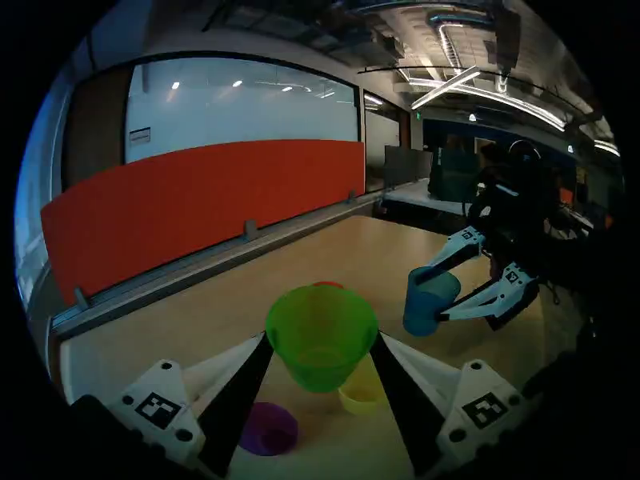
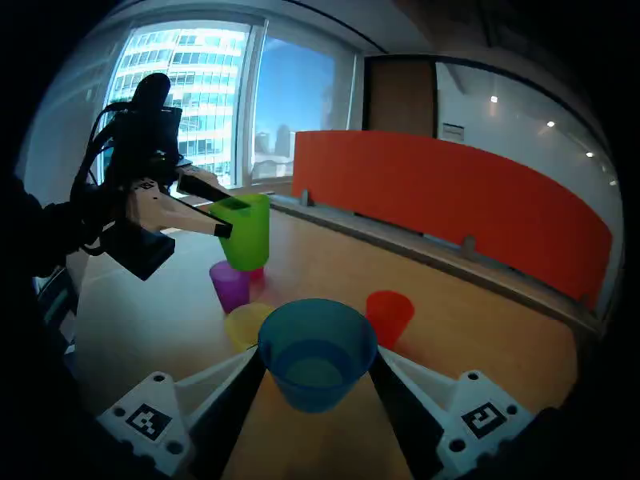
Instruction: Pour water
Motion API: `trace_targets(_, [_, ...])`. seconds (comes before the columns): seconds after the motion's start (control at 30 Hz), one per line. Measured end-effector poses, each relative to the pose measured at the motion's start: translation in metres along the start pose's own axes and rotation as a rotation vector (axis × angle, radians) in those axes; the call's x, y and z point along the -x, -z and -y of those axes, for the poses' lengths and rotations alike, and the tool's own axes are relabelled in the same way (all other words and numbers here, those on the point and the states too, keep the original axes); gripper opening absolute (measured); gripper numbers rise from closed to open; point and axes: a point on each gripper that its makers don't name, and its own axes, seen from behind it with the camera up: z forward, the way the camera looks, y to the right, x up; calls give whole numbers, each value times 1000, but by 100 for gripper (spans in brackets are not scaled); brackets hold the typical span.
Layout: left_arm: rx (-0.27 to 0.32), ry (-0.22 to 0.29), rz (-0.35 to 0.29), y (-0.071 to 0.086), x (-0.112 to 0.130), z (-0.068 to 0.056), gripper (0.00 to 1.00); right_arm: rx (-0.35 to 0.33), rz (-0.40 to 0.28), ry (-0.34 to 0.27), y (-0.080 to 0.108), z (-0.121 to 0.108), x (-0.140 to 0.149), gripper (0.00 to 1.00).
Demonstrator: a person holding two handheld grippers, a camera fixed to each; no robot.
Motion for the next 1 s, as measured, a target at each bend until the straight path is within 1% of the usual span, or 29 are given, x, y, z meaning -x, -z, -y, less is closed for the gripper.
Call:
trace_targets(0.23, [13,19,-77,14,-12,-15,86,1,-50,-7,12,8,-18,90])
trace_targets(0.47, [18,44,-139,23,-21,-26,86,8,-86,-20,22,12,-27,90])
trace_targets(0.67, [40,64,-206,30,-32,-40,86,10,-122,-30,29,15,-35,90])
trace_targets(0.83, [48,78,-233,35,-35,-47,86,10,-149,-28,34,18,-41,90])
trace_targets(1.0, [56,79,-248,40,-36,-54,86,6,-174,-24,37,21,-48,90])
